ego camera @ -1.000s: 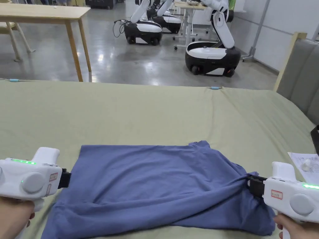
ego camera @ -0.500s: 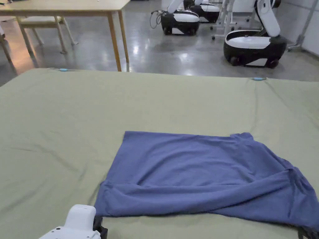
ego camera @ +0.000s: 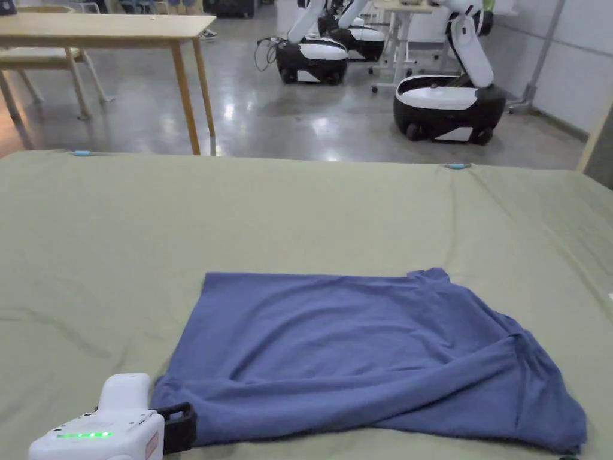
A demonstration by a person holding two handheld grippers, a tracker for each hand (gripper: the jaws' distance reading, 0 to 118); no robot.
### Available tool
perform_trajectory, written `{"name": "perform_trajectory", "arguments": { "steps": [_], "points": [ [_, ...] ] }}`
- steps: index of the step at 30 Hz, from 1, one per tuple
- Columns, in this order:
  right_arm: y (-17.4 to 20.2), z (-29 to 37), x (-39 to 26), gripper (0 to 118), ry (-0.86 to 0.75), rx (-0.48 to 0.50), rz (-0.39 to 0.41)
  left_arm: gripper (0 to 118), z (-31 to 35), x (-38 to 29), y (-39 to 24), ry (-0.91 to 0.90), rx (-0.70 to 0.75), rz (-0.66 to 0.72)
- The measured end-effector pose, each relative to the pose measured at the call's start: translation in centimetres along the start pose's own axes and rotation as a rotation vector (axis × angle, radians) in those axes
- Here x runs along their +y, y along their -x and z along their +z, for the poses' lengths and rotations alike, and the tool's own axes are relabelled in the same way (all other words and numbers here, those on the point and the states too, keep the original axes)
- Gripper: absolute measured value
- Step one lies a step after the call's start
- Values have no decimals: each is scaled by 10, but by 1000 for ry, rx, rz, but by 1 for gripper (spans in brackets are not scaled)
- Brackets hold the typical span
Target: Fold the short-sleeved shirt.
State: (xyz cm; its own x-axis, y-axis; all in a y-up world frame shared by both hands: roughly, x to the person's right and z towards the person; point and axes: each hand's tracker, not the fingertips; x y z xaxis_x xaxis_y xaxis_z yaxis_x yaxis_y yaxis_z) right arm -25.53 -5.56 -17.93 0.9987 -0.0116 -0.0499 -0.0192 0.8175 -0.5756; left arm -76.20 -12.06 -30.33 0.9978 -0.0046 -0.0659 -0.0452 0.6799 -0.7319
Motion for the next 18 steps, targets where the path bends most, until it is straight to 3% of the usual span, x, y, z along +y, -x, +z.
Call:
{"name": "perform_trajectory", "arguments": {
  "steps": [1, 2, 3, 5, 6, 8, 9, 12, 13, 15, 17, 18],
  "points": [
    [-7, -5, 1, 2, 9, -13, -9, 87, -8, 0, -2, 48, 1, -21],
    [-16, -13, 2, 2, 17, -31, -24, 60, -16, 0, -5, 74, -3, -43],
    [-26, -22, 3, 2, 29, -50, -42, 41, -25, -2, -10, 93, -11, -84],
    [-43, -44, 8, 3, 68, -71, -72, 40, -24, -2, -18, 77, 25, -102],
    [-51, -57, 11, 24, 100, -79, -87, 34, -22, 1, -17, 78, 21, -105],
    [-65, -84, 16, 105, 116, -81, -97, 22, -23, 2, -10, 70, -6, -75],
    [-69, -99, 18, 118, 162, -79, -99, 16, -23, 4, -7, 71, -3, -78],
    [-68, -118, 34, 114, 181, -81, -96, 5, -22, 10, -8, 63, -3, -102],
    [-68, -123, 37, 103, 212, -106, -98, 3, -10, 11, -17, 60, -2, -119],
    [-80, -150, 28, 43, 284, -43, -138, 2, -6, 14, -18, 40, -3, -138],
    [-78, -147, 29, 10, 265, -73, -106, 2, 0, 19, -16, 34, -6, -134],
    [-77, -138, 33, 10, 230, 9, -95, 2, 4, 22, -15, 27, -8, -135]
  ]
}}
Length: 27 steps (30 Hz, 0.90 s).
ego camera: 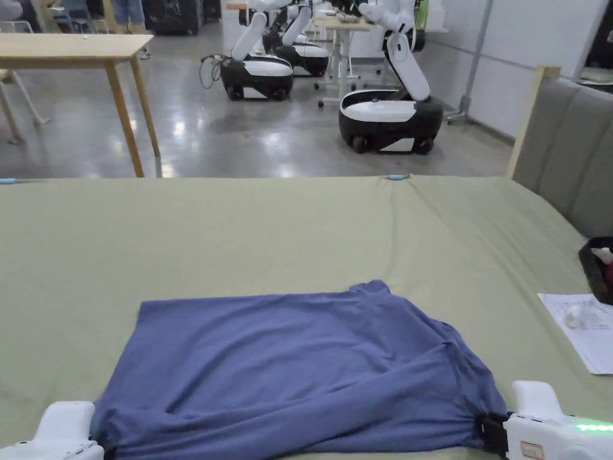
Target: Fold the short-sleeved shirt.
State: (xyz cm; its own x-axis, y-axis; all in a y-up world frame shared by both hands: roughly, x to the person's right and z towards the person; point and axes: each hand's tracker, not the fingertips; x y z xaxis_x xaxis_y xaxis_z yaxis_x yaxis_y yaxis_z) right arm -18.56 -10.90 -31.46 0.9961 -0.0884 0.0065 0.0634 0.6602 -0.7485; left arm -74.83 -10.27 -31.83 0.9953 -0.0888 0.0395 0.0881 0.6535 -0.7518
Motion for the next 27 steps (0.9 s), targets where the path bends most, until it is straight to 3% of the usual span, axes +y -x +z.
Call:
{"name": "perform_trajectory", "arguments": {
  "steps": [1, 2, 3, 5, 13, 20, 23, 24, 25, 26, 27],
  "points": [
    [2, 7, 0, 10, -13, 52, -4, 2, 5, 2, 2, -16, 1, 3],
    [9, 19, 0, 10, -43, -18, 28, 2, 13, 6, 4, -36, 2, 6],
    [13, 29, 1, 10, -78, -17, 52, 2, 25, 10, 3, -62, 1, 11],
    [14, 53, 5, 10, -108, 32, 13, 2, 43, 18, 7, -108, 4, 17],
    [18, 138, -1, 10, -168, 54, 49, 2, 127, 20, 19, -182, -16, 13],
    [10, 104, -62, 10, 35, 45, 29, 2, 112, -49, 29, -24, -94, 128],
    [14, 86, -85, 12, 37, 39, 11, 4, 98, -66, 29, -6, -113, 197],
    [13, 89, -86, 29, 4, 26, -8, 15, 100, -67, 29, -12, -105, 198],
    [13, 97, -87, 58, -53, 39, -46, 36, 107, -65, 27, -37, -109, 202],
    [14, 106, -84, 90, -97, 30, -74, 73, 117, -61, 24, -87, -86, 186],
    [16, 117, -79, 111, -147, 39, -86, 114, 122, -57, 25, -127, -76, 169]
  ]
}}
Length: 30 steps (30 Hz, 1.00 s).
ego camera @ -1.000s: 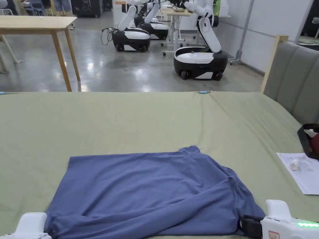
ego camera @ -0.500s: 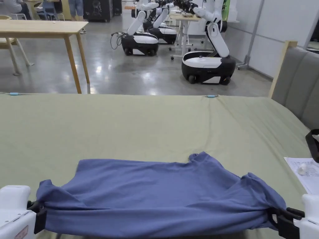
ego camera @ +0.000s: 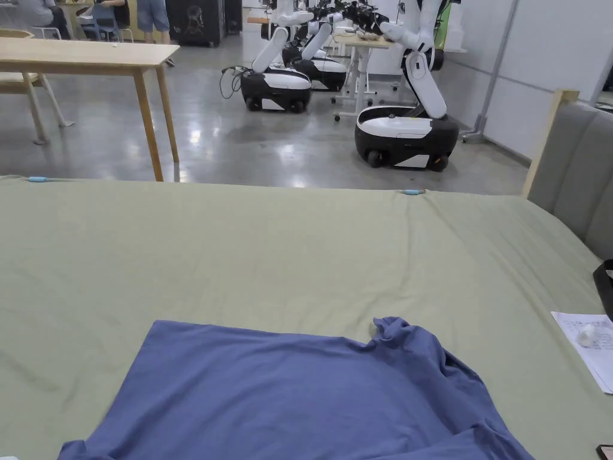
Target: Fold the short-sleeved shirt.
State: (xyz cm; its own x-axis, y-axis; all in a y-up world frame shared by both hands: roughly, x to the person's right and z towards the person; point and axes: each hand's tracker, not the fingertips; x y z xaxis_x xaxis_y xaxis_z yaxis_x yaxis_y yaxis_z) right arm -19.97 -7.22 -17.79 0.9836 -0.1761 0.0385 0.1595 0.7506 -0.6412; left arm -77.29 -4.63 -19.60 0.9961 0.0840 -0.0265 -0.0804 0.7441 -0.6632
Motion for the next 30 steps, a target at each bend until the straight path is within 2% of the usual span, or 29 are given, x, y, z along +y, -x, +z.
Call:
{"name": "perform_trajectory", "arguments": {
  "steps": [1, 3, 5, 6, 7, 8, 9, 10, 11, 12, 13, 17, 20, 21, 23, 24, 26, 27, 30],
  "points": [
    [4, 9, 5, 113, -54, 20, 2, 118, 5, 4, -5, -35, 9, -20],
    [27, 34, 20, 113, -191, 34, 27, 117, 21, 14, -20, -199, 5, -72],
    [50, 40, 33, 113, -266, 18, 86, 117, 21, 27, -32, -219, 8, -99],
    [50, 39, 40, 113, -285, 21, 112, 117, 21, 30, -39, -248, 8, -106],
    [59, 37, 46, 111, -305, 24, 137, 116, 19, 35, -47, -269, 8, -121],
    [68, 34, 49, 103, -313, 34, 162, 113, 6, 39, -43, -243, 1, -133],
    [76, 30, 52, 68, -316, 25, 177, 97, 1, 43, -48, -224, 5, -159],
    [95, 30, 58, 26, -315, -14, 198, 60, -6, 47, -54, -208, 13, -193],
    [103, 24, 60, 2, -311, -27, 201, 8, -17, 51, -59, -180, 26, -211],
    [105, 21, 61, 2, -311, -5, 199, 0, -22, 53, -60, -202, 23, -212],
    [108, 18, 64, 2, -283, 53, 190, 0, -30, 56, -61, -165, -33, -208],
    [117, 10, 72, 2, -268, 54, 191, 0, -77, 79, -54, -103, -27, -220],
    [104, -3, 76, 2, -236, 54, 184, 1, -115, 108, -47, -75, -53, -219],
    [102, -6, 78, 2, -226, 51, 184, 24, -128, 116, -47, -68, -53, -222],
    [83, -21, 81, 2, -206, 35, 192, 102, -166, 137, -47, -22, -29, -244],
    [78, -25, 83, 2, -198, 29, 193, 117, -182, 146, -41, -3, -15, -249],
    [76, -34, 93, 2, -163, 14, 191, 116, -212, 167, -38, -20, 18, -256],
    [73, -39, 97, 2, -147, 3, 194, 116, -228, 173, -37, 29, 48, -265],
    [46, -70, 112, 2, -72, -39, 214, 111, -307, 194, 0, 76, 87, -259]
  ]
}}
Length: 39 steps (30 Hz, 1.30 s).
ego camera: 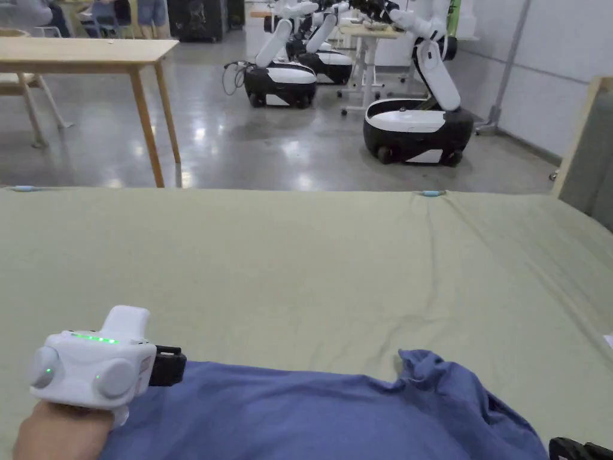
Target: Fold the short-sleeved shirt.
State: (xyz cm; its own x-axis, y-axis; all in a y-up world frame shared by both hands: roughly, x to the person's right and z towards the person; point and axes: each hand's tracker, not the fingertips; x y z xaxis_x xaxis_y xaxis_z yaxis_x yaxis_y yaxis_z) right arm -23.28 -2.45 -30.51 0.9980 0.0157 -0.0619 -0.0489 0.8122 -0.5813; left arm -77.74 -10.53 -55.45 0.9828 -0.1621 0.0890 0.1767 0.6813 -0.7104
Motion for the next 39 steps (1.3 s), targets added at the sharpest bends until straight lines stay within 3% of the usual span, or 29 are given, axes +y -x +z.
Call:
{"name": "perform_trajectory", "arguments": {
  "steps": [1, 2, 5, 6, 7, 8, 9, 10, 11, 14, 16, 17, 18, 19, 20, 22, 24, 29, 34, 39],
  "points": [
    [-11, -13, 4, 2, 27, -1, 3, 107, -20, 3, 6, 27, 10, 6],
    [-20, -25, 9, 2, 53, -1, 5, 103, 25, 9, -32, 54, 26, 12],
    [-43, -68, 18, 2, 130, -16, 36, 96, 26, 7, -53, 139, 1, -37],
    [-48, -81, 21, 3, 161, -28, 47, 77, 10, 5, -53, 197, -52, -57],
    [-53, -99, 24, 12, 185, -67, 72, 52, 11, 5, -57, 162, -124, -55],
    [-59, -117, 22, 39, 197, -87, 92, 42, 21, 9, -62, 124, -39, -89],
    [-64, -133, 22, 89, 223, -85, 115, 16, 28, 12, -65, 117, -64, -124],
    [-69, -150, 21, 110, 243, -62, 126, 5, 23, 11, -67, 127, -71, -123],
    [-72, -162, 22, 113, 243, -56, 123, 5, 26, 13, -66, 119, -56, -131],
    [-65, -195, 18, 105, 358, -20, 126, 4, 25, 11, -60, 111, -65, -118],
    [-62, -205, 15, 65, 362, -3, 132, 4, 26, 13, -53, 106, -65, -98],
    [-61, -203, 17, 61, 346, -2, 121, 4, 26, 14, -49, 105, -67, -88],
    [-61, -199, 20, 38, 339, 13, 119, 4, 29, 10, -52, 98, -61, -86],
    [-63, -193, 24, 5, 326, 38, 114, 4, 32, 10, -50, 97, -66, -79],
    [-63, -185, 24, 3, 322, 8, 117, 4, 34, 11, -49, 95, -68, -75],
    [-69, -173, 28, 3, 331, 55, 73, 4, 43, 8, -51, 82, -62, -68],
    [-66, -159, 32, 3, 310, 42, 88, 4, 56, 11, -48, 51, -60, -53],
    [-62, -98, 50, 3, 177, 51, 27, 4, 108, 14, -37, -30, -81, -26],
    [-56, -43, 59, 3, 47, 0, 96, 4, 174, 2, -30, -146, -72, -19],
    [-56, 24, 60, 3, -75, 23, 63, 4, 243, -24, -8, -251, -87, 53]
  ]
}}
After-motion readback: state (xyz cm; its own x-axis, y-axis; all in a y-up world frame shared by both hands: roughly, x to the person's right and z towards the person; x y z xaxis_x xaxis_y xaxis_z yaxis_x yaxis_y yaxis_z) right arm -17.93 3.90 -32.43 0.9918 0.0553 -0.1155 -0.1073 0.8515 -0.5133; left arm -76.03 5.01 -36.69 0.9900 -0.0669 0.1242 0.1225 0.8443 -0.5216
